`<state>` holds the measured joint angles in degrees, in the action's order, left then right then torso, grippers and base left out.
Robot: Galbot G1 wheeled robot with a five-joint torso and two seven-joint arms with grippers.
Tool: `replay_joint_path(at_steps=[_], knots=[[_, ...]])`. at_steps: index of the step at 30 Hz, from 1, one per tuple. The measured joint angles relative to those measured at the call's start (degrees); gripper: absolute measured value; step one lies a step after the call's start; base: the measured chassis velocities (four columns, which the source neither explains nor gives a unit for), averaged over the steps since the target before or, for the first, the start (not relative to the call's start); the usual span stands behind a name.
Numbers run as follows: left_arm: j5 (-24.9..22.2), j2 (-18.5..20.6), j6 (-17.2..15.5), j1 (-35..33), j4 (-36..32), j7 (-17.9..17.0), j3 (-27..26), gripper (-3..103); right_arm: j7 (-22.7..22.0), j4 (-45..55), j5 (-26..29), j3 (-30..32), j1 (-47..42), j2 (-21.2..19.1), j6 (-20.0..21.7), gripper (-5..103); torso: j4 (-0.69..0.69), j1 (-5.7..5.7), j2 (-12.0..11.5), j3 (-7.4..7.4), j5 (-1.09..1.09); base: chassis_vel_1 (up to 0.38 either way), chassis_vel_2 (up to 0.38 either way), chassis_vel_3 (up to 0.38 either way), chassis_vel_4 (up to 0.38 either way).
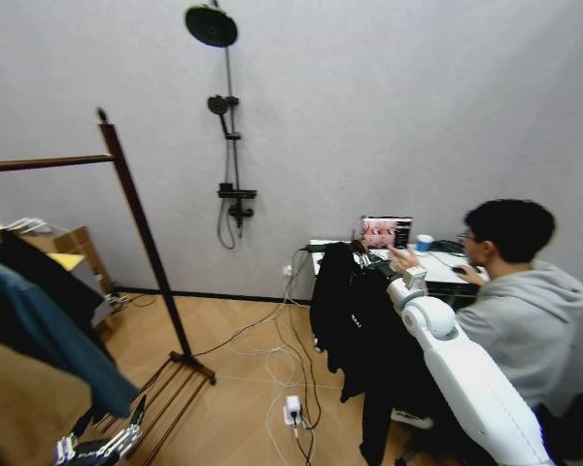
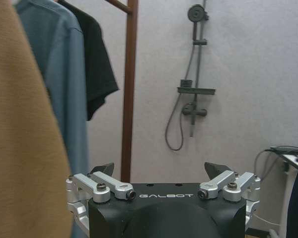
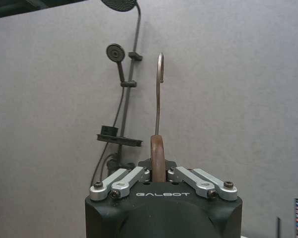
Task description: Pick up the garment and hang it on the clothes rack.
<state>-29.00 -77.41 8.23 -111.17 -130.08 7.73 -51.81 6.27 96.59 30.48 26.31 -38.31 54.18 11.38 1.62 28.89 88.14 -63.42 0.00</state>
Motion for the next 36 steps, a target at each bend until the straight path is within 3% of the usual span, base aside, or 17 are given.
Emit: replay_joint_path(at_steps=[18,23,29,36], knots=[[0.0,0.0,0.0,0.0,0.0,0.0,0.0,100,0.0,2.3,-2.4,0.0,-1.6,0.7,0.2,10,0.01,0.02,0.0,-0.02,-0.01,-0.015,0.264,0.266,-0.018],[0.0,0.0,0.0,0.0,0.0,0.0,0.0,100,-3.5,13.0,-2.6,2.7,-9.1,0.4,2.9,10,-0.05,0.09,0.0,-0.03,0.01,-0.057,0.301,0.310,-0.023],[0.0,0.0,0.0,0.0,0.0,0.0,0.0,100,-6.8,24.7,-1.2,5.6,-15.8,-0.5,6.2,10,0.07,-0.06,0.0,0.03,-0.03,0.072,0.127,0.102,0.122],[0.0,0.0,0.0,0.0,0.0,0.0,0.0,100,-6.9,23.3,-0.3,4.0,-12.2,-0.6,6.5,10,-0.01,-0.06,0.0,0.02,-0.03,0.210,0.103,0.062,0.157]])
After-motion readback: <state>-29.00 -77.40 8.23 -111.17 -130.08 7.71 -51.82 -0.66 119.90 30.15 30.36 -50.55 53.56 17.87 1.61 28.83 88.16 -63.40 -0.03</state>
